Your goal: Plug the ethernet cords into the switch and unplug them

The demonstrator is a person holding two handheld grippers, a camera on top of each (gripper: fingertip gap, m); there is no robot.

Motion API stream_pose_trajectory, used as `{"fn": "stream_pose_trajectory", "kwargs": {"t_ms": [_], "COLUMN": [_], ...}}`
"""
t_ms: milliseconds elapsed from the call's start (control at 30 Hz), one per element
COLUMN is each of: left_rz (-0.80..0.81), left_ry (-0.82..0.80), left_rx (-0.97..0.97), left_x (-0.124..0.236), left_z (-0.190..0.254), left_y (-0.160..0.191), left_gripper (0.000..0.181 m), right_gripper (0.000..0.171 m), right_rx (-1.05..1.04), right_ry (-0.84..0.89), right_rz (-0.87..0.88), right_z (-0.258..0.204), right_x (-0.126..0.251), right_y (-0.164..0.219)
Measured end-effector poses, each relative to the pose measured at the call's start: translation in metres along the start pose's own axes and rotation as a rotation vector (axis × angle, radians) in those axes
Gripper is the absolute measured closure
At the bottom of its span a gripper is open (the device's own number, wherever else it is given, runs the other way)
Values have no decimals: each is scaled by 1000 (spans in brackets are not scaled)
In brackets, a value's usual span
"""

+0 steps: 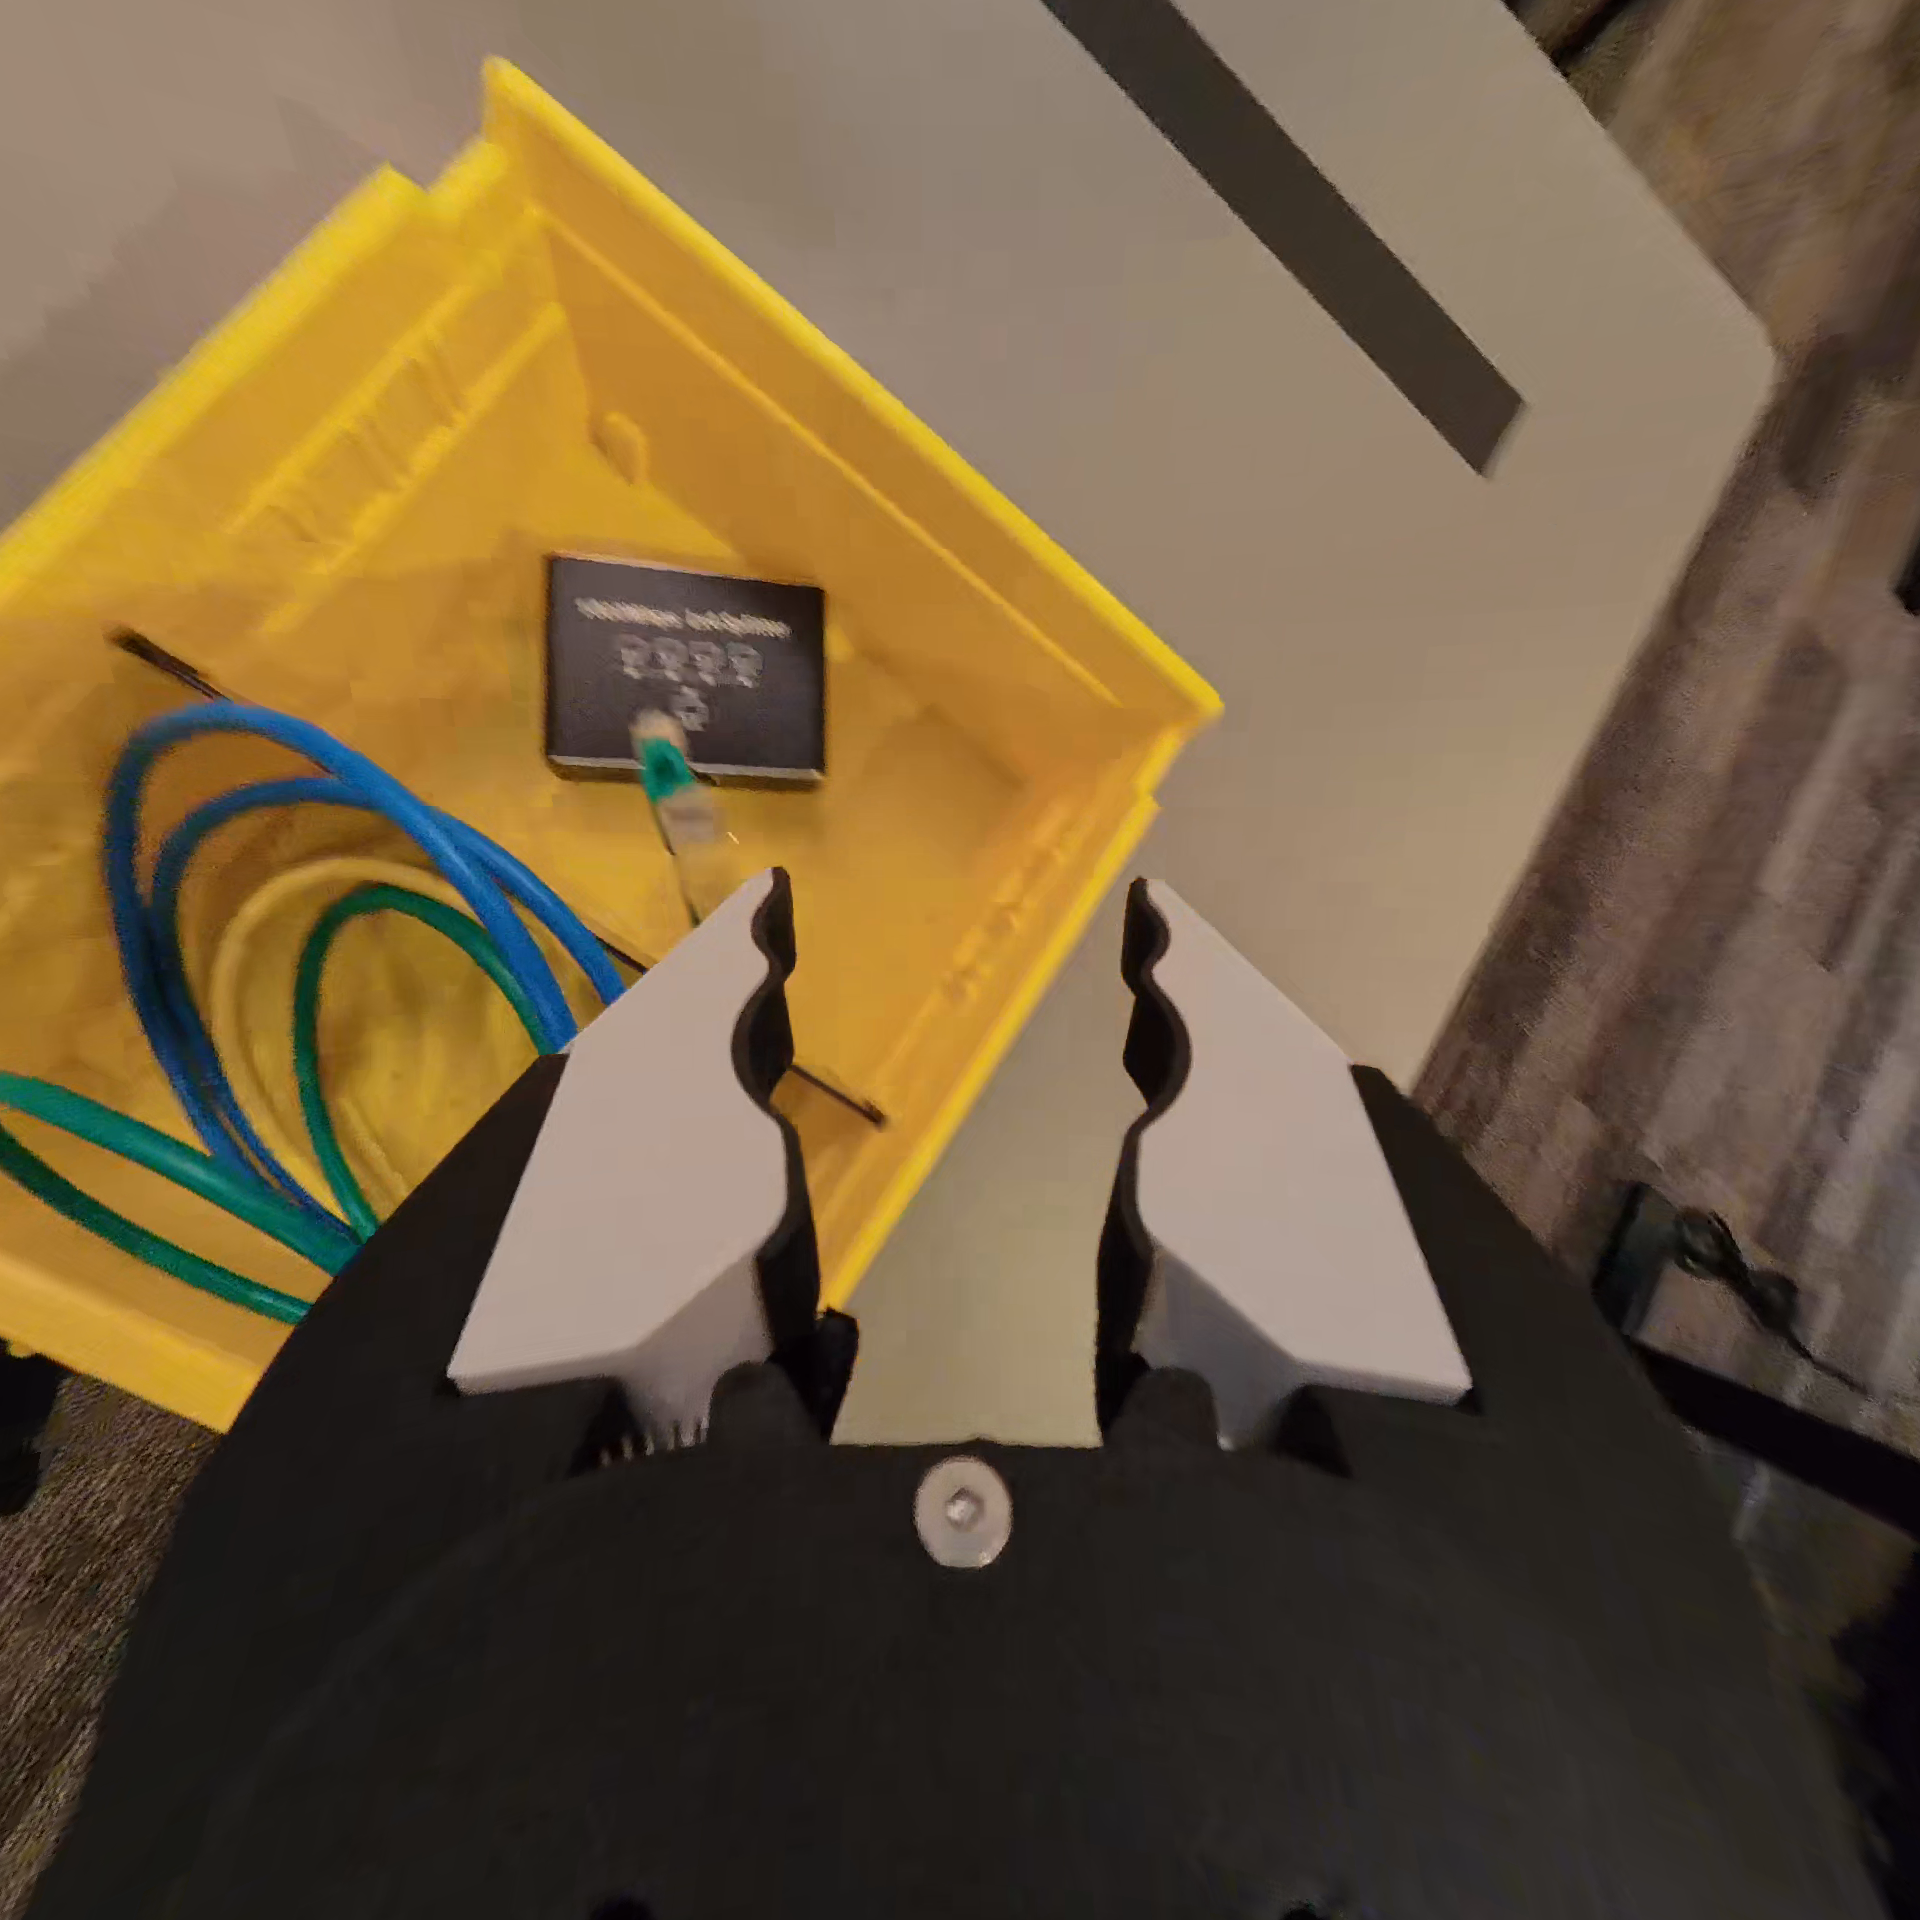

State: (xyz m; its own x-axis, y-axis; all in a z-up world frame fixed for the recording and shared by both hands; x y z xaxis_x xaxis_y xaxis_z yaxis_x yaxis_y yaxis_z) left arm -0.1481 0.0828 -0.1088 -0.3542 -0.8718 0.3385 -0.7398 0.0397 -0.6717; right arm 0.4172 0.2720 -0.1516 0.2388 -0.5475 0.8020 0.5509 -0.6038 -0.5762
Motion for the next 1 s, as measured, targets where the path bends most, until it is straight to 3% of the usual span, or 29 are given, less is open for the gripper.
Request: {"fn": "stream_pose_trajectory", "kwargs": {"t_ms": [233,367,433,500,700,767,1000], "left_rz": [-530,-756,-750,-732,-831,-806,-659], "left_ry": [-288,-317,-293,-263,-116,-150,-120], "left_rx": [149,269,405,513,517,481,570], "left_x": [85,122,131,134,120,119,115], "left_z": [-57,-55,-48,-39,-20,-22,-21], "left_y": [117,191,219,238,269,270,270], "left_gripper": [81,79,80,87,143,163,170], "right_gripper": [102,101,110,109,120,121,122], "right_rx": [-107,-146,-172,-201,-223,-232,-257], "right_ry": [82,14,-30,-75,-146,-148,-175], "right_rz": [-40,-51,-36,-5,-38,-42,29], "right_z": [18,12,9,7,-6,-10,-34], "right_x": [8,-2,-6,-7,-23,-29,-40], "right_y": [57,79,84,86,89,90,86]}}
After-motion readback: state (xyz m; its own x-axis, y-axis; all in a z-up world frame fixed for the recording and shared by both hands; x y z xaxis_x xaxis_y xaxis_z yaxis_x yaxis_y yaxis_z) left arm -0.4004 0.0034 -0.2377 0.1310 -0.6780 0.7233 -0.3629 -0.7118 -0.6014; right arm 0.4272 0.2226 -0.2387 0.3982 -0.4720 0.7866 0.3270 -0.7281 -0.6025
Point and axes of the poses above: each gripper's, where its closed fingertips meet, x back along the fingers, y out of its underside, z = x × y across the jaws, the point moved 10 cm from there along x, back along the fingers, and after that the axes turned 12 degrees about -x, right-handed, at the moved point
